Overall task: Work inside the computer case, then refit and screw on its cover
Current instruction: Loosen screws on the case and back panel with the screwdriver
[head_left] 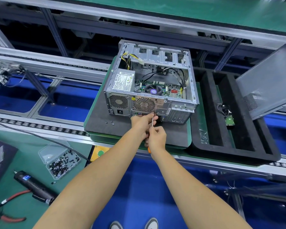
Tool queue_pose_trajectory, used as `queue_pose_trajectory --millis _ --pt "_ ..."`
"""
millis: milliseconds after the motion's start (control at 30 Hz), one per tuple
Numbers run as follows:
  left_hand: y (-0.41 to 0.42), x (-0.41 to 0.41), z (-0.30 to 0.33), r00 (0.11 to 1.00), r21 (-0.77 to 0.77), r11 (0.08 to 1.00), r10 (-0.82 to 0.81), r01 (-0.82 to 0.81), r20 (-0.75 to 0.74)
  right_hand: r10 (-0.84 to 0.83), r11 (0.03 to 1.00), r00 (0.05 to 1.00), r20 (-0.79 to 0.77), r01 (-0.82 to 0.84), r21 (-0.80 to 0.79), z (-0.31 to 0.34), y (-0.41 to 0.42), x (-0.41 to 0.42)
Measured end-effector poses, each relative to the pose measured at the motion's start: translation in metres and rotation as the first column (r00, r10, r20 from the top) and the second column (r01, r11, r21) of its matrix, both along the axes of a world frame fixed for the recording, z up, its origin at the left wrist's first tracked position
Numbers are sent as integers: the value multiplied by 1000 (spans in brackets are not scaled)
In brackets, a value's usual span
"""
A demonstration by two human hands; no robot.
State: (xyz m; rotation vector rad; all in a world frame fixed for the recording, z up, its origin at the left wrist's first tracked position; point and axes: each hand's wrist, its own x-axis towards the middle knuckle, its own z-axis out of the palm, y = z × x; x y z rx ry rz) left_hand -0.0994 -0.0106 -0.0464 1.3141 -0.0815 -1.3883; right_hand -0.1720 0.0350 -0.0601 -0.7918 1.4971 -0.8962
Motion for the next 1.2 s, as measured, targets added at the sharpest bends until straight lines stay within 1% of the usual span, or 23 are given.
queue_pose_trajectory --millis 100,167,333,433,533,667,767,900,967,1067,1200 --pt "-2 -2 4 996 -23 996 90 -89 28 -23 1000 999 -42 23 -8 0 0 2" --pt "-1 -2 5 992 -26 993 117 -116 48 -28 1000 999 -39 29 11 -1 0 1" --pt "2 1 3 997 16 998 67 -67 34 21 1000 991 -131 -23 -17 1 -6 -6" --pt "4 1 5 999 40 998 47 -47 8 66 998 993 -95 -67 -9 4 -11 -7" --pt "6 2 4 999 8 999 33 -33 1 71 997 997 -39 -71 6 5 -13 -6" --pt "13 8 3 997 -21 997 -73 74 21 43 999 998 51 -44 27 5 -11 -2" --pt "16 11 5 993 -30 994 -101 103 62 27 997 992 123 -36 64 6 -12 0" --pt "14 9 4 987 31 996 -91 88 135 33 994 985 170 -50 93 6 -12 0" --pt "12 6 4 987 38 998 -63 58 150 63 992 985 159 -80 100 6 -9 0" --pt "10 5 3 992 2 1000 10 -10 128 147 986 984 99 -154 65 3 -2 -2" --pt "6 6 1 987 -43 997 68 -63 144 131 991 991 8 -131 35 -1 5 -4"
